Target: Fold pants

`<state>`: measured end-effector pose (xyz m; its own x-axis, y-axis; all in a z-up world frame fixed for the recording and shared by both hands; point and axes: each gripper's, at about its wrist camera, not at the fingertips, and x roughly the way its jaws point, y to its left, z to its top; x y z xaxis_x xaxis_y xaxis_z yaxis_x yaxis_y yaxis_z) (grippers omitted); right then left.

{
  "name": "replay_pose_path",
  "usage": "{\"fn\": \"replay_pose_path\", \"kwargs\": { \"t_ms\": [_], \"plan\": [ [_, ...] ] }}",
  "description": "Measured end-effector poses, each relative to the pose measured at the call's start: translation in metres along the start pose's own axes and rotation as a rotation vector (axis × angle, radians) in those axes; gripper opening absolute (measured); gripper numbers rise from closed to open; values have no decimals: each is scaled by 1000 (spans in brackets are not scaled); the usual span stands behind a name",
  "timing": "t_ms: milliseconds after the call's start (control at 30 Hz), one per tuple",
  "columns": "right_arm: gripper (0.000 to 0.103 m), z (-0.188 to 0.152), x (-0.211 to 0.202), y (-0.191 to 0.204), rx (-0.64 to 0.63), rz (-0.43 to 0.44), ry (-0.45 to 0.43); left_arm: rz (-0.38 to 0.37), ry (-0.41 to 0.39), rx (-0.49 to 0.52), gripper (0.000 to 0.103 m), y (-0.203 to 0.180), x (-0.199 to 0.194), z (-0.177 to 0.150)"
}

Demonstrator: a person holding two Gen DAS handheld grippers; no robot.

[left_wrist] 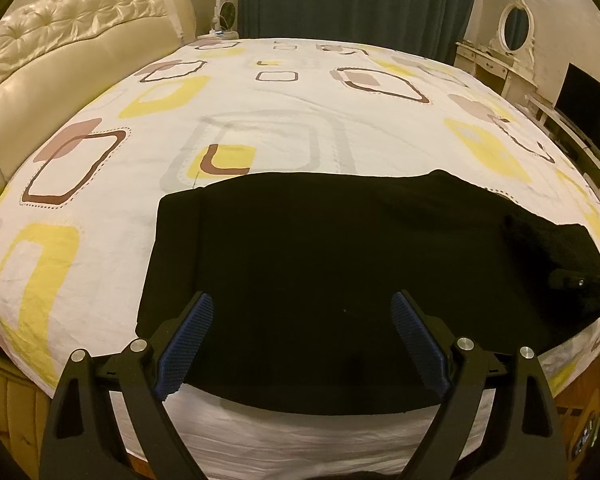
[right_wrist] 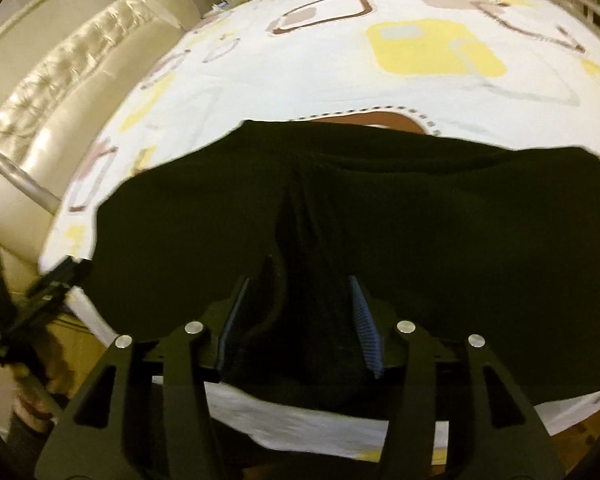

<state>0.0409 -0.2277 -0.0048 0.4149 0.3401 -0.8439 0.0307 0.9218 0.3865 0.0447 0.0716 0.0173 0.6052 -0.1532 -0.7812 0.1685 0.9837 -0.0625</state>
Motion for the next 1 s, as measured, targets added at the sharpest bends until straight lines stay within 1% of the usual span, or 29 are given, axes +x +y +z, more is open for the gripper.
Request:
{"fn": "replay_pose_path", "kwargs": {
  "t_ms": [67, 167, 233, 333, 367, 433, 500, 533, 600, 633, 700, 733, 767, 800, 833, 867, 933, 967, 1000],
  "plan": [
    [50, -3, 5, 2, 14, 18, 16, 2, -1, 9, 90, -1, 0, -1],
    [52, -9, 13, 2, 24, 27, 23, 1, -2, 17, 90, -4, 0, -1],
    [57, -13, 18, -1, 48, 50, 14, -6, -1, 17, 90, -5, 0, -1],
    [63, -14, 18, 2, 18, 65, 9, -15, -2, 22, 90, -7, 0, -2],
    [63, -13, 13, 3, 11, 81, 3, -18, 0, 26, 90, -9, 1, -3],
    [63, -9, -1, 0, 15, 158, -12, -20, 3, 34, 90, -11, 1, -4],
    [63, -2, -34, -13, 26, 232, -85, -23, 4, 44, 90, -13, 1, -5],
    [63, 1, -47, -20, 31, 243, -112, -23, 3, 49, 90, -14, 0, -6],
    [63, 11, -80, -48, 62, 242, -190, -26, -3, 60, 90, -18, -1, -6],
    [64, 16, -98, -71, 95, 227, -238, -29, -5, 63, 90, -20, -1, -6],
    [66, 25, -119, -113, 165, 170, -292, -41, -6, 63, 90, -23, -2, -6],
    [67, 28, -124, -143, 226, 139, -304, -50, -6, 60, 90, -24, -2, -6],
    [67, 30, -123, -168, 280, 132, -291, -58, -7, 58, 90, -25, -3, -6],
    [67, 31, -117, -197, 357, 124, -258, -63, -6, 56, 90, -26, -3, -5],
    [67, 29, -110, -216, 414, 133, -239, -66, -7, 56, 90, -27, -3, -5],
    [67, 27, -103, -229, 449, 151, -225, -69, -8, 57, 90, -28, -3, -5],
    [67, 25, -84, -251, 517, 212, -194, -67, -7, 64, 90, -30, -3, -5],
    [66, 25, -76, -256, 539, 228, -188, -65, -8, 69, 90, -30, -3, -5],
    [60, 25, -68, -260, 552, 250, -178, -62, -8, 74, 90, -31, -3, -6]
  ]
}}
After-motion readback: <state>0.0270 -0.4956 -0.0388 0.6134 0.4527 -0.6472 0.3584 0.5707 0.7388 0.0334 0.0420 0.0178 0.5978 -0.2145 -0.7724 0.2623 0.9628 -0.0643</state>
